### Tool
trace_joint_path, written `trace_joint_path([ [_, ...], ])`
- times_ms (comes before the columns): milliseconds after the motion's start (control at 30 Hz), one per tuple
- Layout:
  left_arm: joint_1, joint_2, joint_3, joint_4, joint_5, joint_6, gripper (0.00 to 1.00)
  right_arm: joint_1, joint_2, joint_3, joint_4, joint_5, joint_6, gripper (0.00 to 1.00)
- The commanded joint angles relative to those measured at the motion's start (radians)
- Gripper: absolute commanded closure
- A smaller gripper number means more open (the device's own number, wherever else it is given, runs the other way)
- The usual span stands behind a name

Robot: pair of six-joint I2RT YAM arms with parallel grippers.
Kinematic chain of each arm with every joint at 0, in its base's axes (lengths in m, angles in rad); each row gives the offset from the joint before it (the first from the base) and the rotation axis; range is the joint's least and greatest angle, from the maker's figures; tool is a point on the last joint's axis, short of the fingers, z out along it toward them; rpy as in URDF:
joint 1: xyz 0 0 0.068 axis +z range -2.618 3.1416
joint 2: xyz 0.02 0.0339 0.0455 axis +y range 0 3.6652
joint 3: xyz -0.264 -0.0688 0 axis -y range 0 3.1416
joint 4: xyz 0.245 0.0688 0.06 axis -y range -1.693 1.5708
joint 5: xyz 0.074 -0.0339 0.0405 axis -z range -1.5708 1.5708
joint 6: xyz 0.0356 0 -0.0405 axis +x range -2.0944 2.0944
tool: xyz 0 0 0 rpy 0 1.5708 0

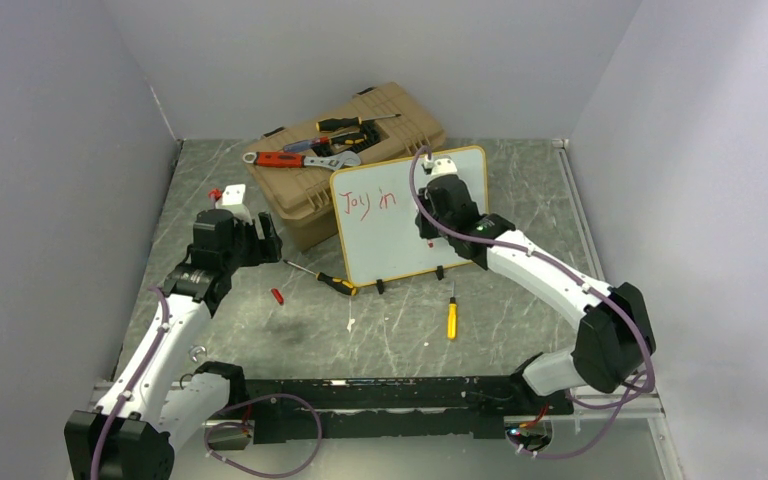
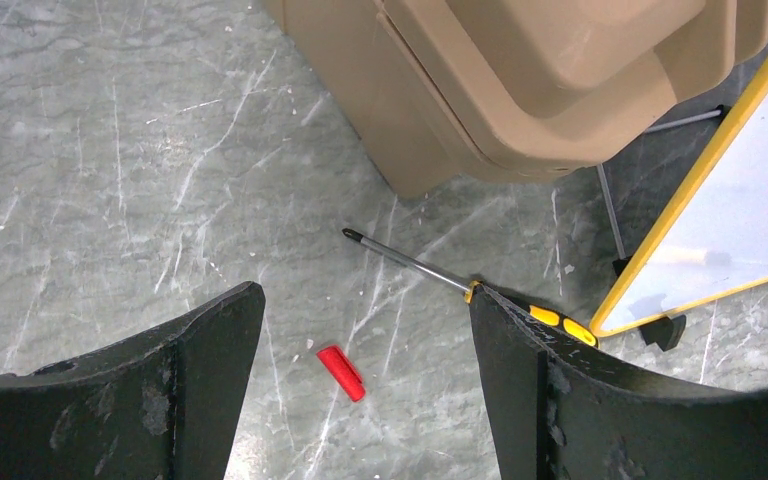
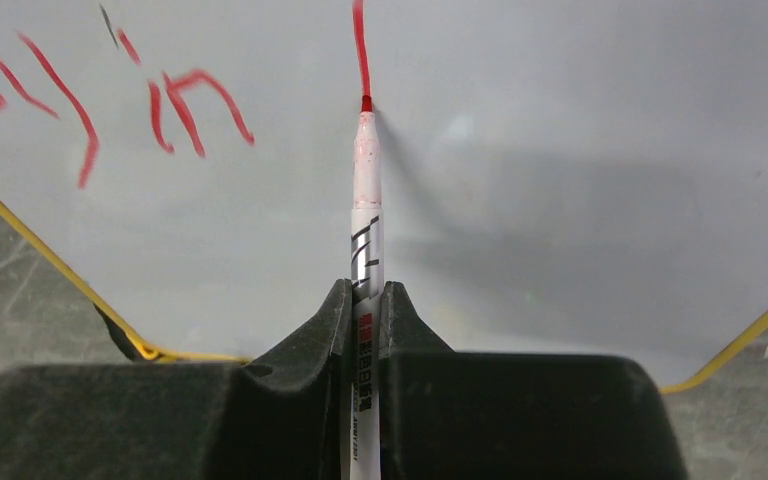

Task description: Write a sentence on the whiteboard

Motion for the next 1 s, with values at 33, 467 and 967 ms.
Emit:
trace_joint_path([
  [33, -0.003, 0.005, -0.006, 0.04, 0.01, 0.007, 0.19, 0.032, -0.043, -0.064, -0.033, -0.004, 0.061, 1.0],
  [467, -0.003, -0.003, -0.006, 0.037, 0.013, 0.006, 0.19, 0.046, -0.037, -0.011, -0.017, 0.06, 0.029, 1.0],
  [967, -0.004, -0.01, -0.006, 0.039, 0.012, 0.007, 0.19, 0.03, -0.002, 0.034, -0.011, 0.071, 0.006, 1.0],
])
